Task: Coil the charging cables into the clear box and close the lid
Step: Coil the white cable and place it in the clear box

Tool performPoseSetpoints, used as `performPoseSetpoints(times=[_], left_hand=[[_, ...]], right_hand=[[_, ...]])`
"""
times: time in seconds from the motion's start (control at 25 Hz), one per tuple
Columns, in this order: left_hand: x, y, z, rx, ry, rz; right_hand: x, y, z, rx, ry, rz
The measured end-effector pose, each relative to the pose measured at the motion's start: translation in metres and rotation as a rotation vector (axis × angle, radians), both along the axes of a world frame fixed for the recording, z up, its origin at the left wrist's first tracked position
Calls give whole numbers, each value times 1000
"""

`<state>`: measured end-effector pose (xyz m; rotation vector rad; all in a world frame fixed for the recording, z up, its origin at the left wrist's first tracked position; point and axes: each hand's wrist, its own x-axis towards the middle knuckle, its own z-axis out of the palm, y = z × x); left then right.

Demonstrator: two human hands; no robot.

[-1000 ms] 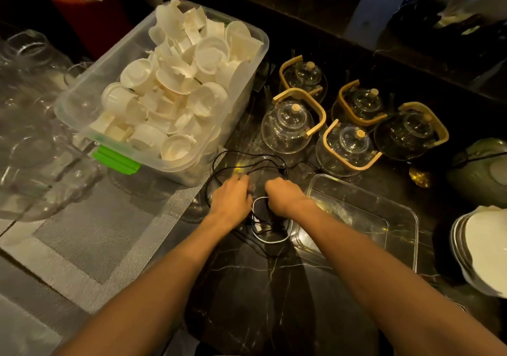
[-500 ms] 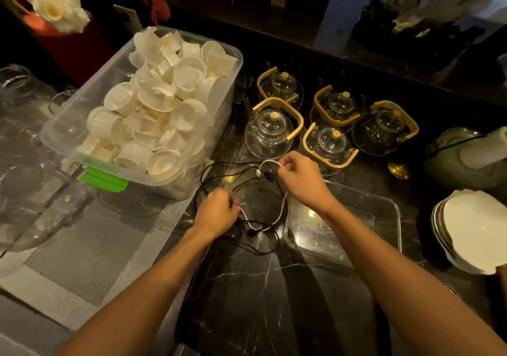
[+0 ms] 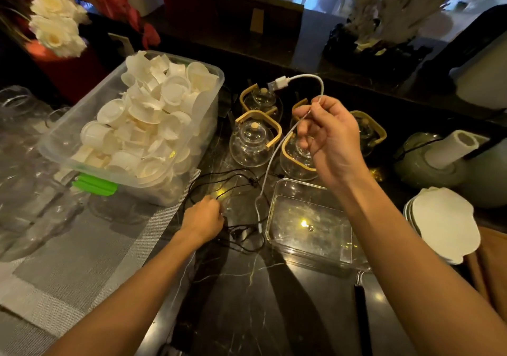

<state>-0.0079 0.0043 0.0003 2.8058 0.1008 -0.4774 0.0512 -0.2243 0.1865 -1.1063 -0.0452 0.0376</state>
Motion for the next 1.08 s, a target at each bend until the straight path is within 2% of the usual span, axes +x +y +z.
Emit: performPoseSetpoints(times=[0.2, 0.24, 0.28, 0.36, 0.4, 0.48, 0.56, 0.76, 0.92, 1.08], left_hand=[[7, -19, 20, 108, 25, -68], [11, -27, 32, 18, -49, -58], [16, -37, 47, -172, -146, -30], [23, -64, 85, -690, -274, 32], [25, -79, 106, -910, -261, 34], [29, -109, 140, -1181, -190, 4], [32, -135, 164, -1326, -105, 14], [31, -180, 204, -1512, 10, 10], [37, -200, 236, -1824, 138, -8], [39, -214, 242, -1979, 308, -43]], right_hand=[[-10, -17, 17, -53, 7, -58], [-11, -22, 20, -61, 1, -81], [-11, -28, 21, -91, -12, -98], [-13, -37, 21, -204, -32, -98], [-15, -42, 18, -249, -32, -87], [-21, -55, 9, -288, -21, -63], [-29, -69, 6, -330, -8, -37], [-57, -105, 16, -329, -35, 74], [-78, -122, 35, -385, -87, 121], [-82, -134, 14, -511, 3, 159]])
